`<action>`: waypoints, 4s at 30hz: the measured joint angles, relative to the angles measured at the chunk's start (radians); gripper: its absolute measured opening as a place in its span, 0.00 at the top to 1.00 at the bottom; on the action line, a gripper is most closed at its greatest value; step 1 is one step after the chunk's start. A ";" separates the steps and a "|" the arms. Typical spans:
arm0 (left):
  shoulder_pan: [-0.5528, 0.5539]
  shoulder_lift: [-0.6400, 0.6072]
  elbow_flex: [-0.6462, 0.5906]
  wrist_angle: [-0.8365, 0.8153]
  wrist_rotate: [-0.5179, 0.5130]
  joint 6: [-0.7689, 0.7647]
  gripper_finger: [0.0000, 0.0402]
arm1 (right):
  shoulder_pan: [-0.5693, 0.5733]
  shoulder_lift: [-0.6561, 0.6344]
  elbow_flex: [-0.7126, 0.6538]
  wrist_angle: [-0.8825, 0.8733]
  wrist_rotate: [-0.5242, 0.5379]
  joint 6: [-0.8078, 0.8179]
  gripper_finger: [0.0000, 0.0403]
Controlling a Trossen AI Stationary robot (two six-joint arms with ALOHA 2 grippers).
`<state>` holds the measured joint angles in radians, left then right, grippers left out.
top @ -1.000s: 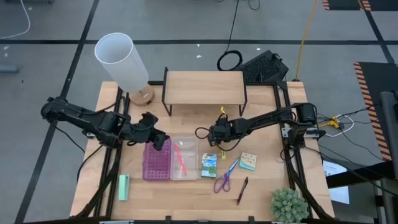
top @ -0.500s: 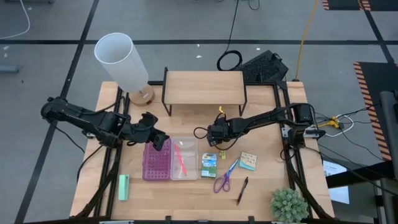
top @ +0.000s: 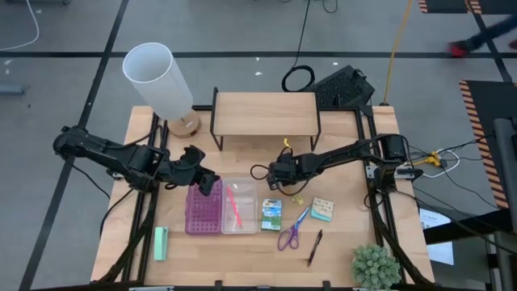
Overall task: Pack school essentials
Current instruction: Put the orange pencil into the violet supply box
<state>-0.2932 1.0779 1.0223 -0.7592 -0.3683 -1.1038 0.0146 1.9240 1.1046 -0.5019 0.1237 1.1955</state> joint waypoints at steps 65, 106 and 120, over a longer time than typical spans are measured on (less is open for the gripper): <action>-0.015 -0.034 -0.001 0.524 0.087 0.230 0.32 | 0.124 -0.674 0.001 0.567 -0.094 -0.609 0.98; 0.270 -0.051 0.000 0.894 0.267 0.521 0.13 | -0.022 -0.705 0.000 0.909 -0.071 -0.725 0.98; 0.434 0.122 0.109 1.083 0.523 0.568 0.14 | -0.027 -0.687 0.000 0.902 -0.046 -0.737 0.98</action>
<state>0.1409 1.1996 1.1317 0.3241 0.1547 -0.5360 -0.0120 1.2373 1.1049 0.4000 0.0780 0.4583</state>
